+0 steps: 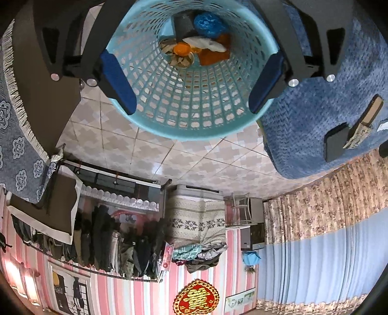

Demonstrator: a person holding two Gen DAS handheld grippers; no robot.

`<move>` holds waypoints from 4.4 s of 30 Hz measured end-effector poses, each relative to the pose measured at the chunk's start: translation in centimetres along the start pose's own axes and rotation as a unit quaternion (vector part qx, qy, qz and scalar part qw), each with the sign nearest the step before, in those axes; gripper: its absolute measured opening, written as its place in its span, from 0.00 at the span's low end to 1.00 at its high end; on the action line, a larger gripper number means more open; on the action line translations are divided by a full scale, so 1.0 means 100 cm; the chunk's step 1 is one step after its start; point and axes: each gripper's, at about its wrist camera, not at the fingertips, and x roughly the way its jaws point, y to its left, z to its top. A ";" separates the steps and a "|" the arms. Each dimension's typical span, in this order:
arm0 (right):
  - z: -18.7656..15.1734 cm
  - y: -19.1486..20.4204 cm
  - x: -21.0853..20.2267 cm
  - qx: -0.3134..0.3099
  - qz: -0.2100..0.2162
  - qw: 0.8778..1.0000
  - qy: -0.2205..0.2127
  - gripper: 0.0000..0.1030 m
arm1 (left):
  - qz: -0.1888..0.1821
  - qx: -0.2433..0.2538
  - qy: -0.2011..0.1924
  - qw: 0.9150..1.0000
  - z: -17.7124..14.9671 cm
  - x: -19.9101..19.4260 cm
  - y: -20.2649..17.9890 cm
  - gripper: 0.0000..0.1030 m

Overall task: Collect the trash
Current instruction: 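Move both open tools back over the rug toward the patterned packet, then grasp the patterned snack packet with the right tool, then grasp the white folded booklet with the left tool while the right lifts the packet, then carry the booklet and the packet over the teal basket with both tools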

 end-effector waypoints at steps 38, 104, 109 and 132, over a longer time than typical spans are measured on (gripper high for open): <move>0.001 0.169 -0.005 -0.104 0.134 0.986 0.000 0.91 | 0.172 -0.104 0.039 0.979 -0.059 -0.046 0.218 0.95; 0.008 0.343 0.087 -0.150 0.291 0.941 0.090 0.52 | 0.144 -0.244 0.150 0.947 -0.084 0.100 0.344 0.12; 0.012 0.357 0.095 -0.139 0.300 0.938 0.101 0.53 | 0.144 -0.223 0.119 0.957 -0.078 0.078 0.335 0.08; 0.036 0.297 0.036 -0.115 0.293 0.948 0.043 0.11 | 0.147 -0.130 0.039 0.980 -0.029 -0.022 0.264 0.06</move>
